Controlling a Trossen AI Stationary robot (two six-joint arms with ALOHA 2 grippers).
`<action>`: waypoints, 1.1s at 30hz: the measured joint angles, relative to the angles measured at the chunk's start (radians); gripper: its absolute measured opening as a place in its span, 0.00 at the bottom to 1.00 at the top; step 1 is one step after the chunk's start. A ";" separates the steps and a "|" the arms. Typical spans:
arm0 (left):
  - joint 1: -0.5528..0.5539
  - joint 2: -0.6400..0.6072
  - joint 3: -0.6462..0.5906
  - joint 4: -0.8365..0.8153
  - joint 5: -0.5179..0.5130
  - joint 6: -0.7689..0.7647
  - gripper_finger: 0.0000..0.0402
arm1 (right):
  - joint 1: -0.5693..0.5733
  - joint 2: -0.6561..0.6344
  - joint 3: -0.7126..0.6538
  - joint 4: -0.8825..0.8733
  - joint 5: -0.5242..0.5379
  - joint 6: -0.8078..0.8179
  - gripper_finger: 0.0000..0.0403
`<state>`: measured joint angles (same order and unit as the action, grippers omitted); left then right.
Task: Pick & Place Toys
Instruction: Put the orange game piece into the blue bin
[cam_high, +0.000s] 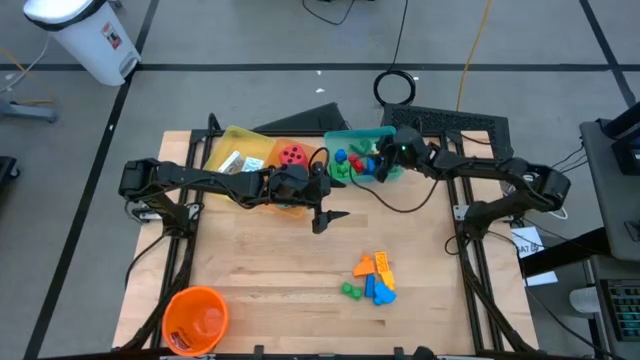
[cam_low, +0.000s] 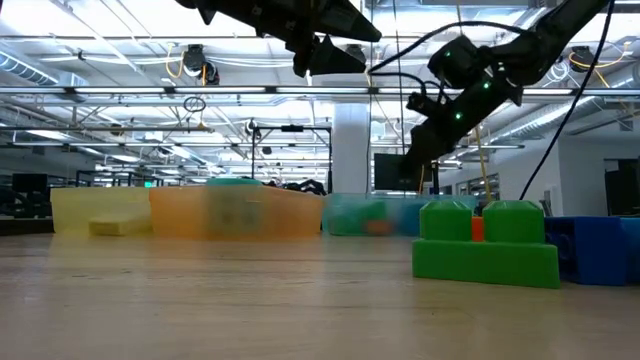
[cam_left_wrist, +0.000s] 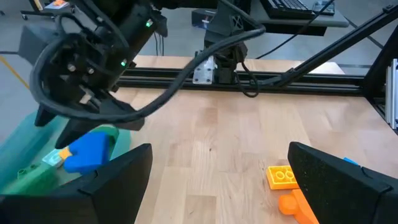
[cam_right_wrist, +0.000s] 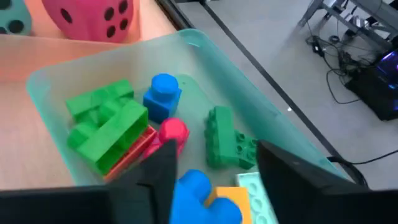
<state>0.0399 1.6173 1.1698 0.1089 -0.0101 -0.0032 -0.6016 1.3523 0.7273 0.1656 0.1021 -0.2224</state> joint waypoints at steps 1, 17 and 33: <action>0.000 0.000 0.000 0.000 0.000 0.000 0.94 | 0.001 -0.011 0.000 -0.005 -0.001 0.003 0.50; 0.000 0.000 0.000 -0.002 0.000 -0.006 0.94 | 0.446 -0.322 0.001 -0.406 -0.301 0.254 0.72; 0.000 0.000 0.000 0.000 0.000 -0.025 0.94 | 0.924 0.022 -0.082 -0.051 -0.076 0.389 0.70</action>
<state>0.0399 1.6173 1.1698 0.1093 -0.0105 -0.0280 0.3221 1.3745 0.6456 0.1144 0.0260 0.1665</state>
